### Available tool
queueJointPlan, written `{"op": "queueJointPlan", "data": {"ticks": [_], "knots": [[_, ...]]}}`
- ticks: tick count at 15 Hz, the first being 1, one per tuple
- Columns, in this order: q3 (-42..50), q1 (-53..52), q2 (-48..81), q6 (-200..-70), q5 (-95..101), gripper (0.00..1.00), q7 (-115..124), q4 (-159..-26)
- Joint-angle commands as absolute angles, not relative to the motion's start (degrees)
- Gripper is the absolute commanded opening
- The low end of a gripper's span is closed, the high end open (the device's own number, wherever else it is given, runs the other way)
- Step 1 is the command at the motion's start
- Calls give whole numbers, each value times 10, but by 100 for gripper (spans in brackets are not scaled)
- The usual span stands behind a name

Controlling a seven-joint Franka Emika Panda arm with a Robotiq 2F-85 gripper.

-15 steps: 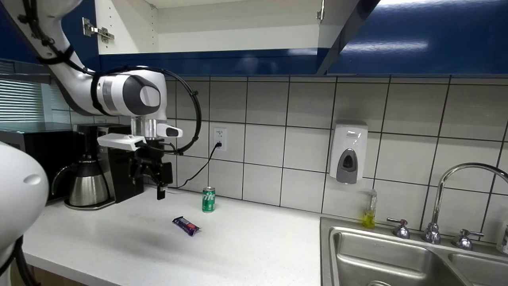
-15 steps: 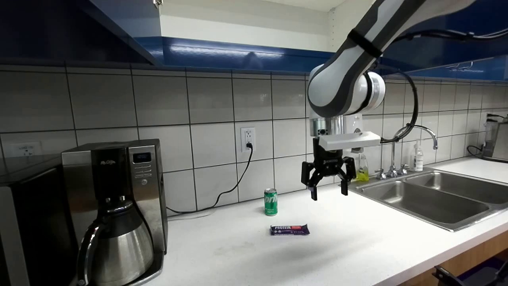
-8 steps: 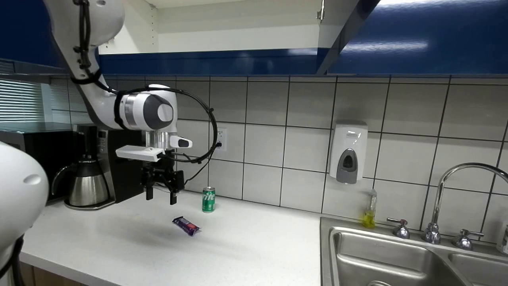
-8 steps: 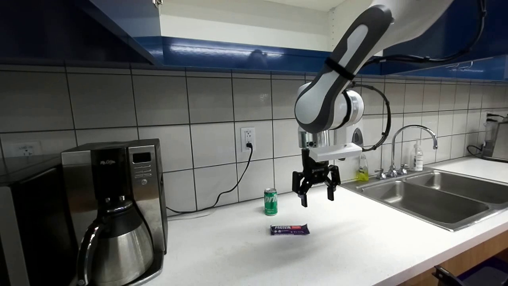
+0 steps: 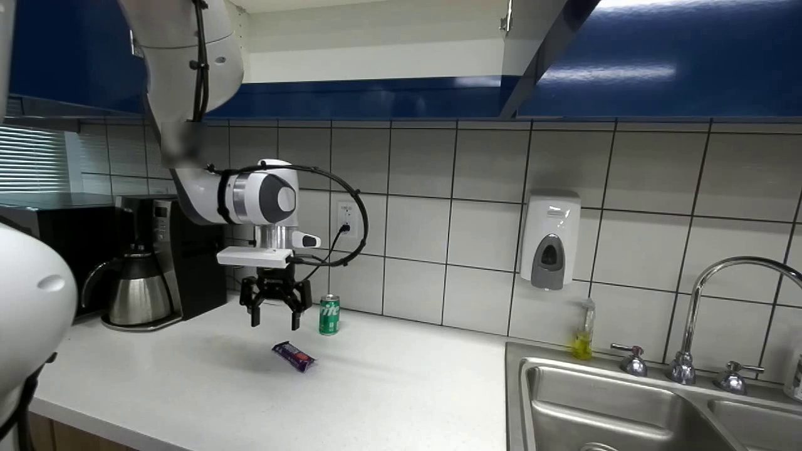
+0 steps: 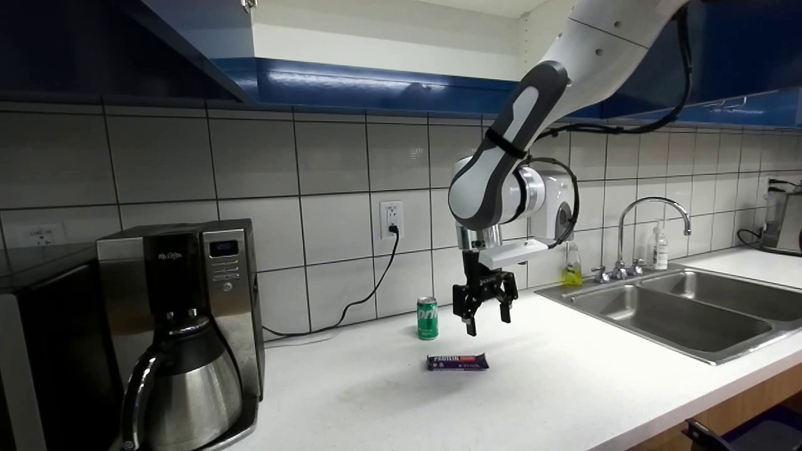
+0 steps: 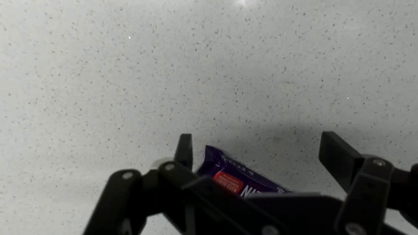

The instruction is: Move the chocolate bar to the open cupboard

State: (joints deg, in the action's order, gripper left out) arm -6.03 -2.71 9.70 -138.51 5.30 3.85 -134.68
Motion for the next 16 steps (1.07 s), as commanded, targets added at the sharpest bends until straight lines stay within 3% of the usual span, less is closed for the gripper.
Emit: {"op": "queueJointPlan", "data": {"ticks": [1, 16], "knots": [[-52, -35, 153, -1392, 67, 100, -10, -1296], [-56, -37, 297, -1413, 119, 100, -183, -1178]]}}
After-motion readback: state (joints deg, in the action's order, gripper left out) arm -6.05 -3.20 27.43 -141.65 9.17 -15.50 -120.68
